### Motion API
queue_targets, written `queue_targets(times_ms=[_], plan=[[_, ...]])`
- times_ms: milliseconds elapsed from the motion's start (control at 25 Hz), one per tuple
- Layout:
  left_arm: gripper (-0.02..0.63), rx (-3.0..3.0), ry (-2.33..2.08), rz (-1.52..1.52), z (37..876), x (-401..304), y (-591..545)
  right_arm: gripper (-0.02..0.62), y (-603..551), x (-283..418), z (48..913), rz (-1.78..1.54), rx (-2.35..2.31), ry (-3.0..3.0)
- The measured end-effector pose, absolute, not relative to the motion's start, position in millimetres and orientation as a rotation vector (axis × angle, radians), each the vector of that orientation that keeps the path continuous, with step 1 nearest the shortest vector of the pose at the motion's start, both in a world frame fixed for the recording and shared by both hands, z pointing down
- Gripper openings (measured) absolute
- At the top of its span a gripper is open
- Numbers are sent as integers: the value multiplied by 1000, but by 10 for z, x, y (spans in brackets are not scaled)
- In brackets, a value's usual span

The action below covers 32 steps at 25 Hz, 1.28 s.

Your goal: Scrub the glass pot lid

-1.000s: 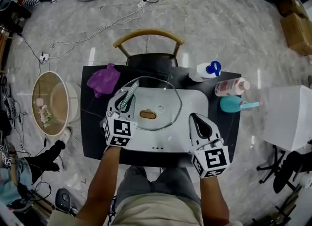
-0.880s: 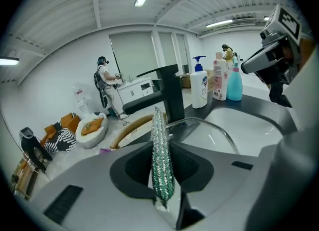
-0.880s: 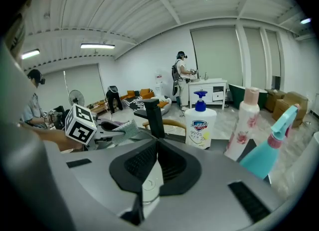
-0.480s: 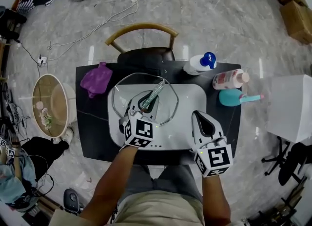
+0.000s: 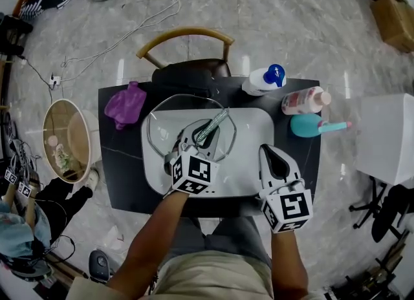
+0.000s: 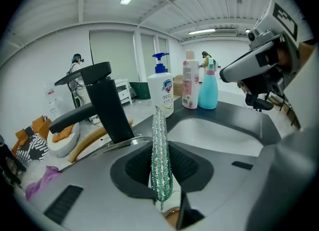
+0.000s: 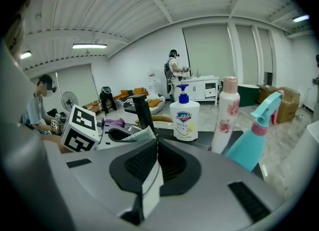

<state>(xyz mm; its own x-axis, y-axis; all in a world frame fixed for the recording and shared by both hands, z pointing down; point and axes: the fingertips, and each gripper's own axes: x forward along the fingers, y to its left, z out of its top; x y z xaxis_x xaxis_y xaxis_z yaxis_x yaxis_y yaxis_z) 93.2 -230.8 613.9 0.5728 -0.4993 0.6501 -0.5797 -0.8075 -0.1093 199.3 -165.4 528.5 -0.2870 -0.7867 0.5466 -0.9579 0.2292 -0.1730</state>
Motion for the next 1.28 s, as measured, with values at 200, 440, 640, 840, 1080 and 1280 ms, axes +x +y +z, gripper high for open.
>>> queue_targets(times_ms=[200,440,640,840,1080,1280], plan=[[86,2655,-1022,1061,6076,535,-2403,25,-1723,1803,5278,684,1580,-2189],[86,2514,-1269,1074,6028,-457,-2619,25,-1797,1433,5282,675,1507,-2231],[86,2409,-1387,1098,6048,-1031,-2677,25,-1815,1223,5292,675,1460,-2253],[86,2411,-1382,1098,6056,-1002,-2610,25,-1803,1187,5300,676,1448,-2252],[86,2457,-1315,1092,6076,-676,-2552,25,-1758,1310,5349,691,1469,-2238],[86,2548,-1204,1097,6069,-129,-2460,25,-1685,1499,5380,712,1506,-2221]])
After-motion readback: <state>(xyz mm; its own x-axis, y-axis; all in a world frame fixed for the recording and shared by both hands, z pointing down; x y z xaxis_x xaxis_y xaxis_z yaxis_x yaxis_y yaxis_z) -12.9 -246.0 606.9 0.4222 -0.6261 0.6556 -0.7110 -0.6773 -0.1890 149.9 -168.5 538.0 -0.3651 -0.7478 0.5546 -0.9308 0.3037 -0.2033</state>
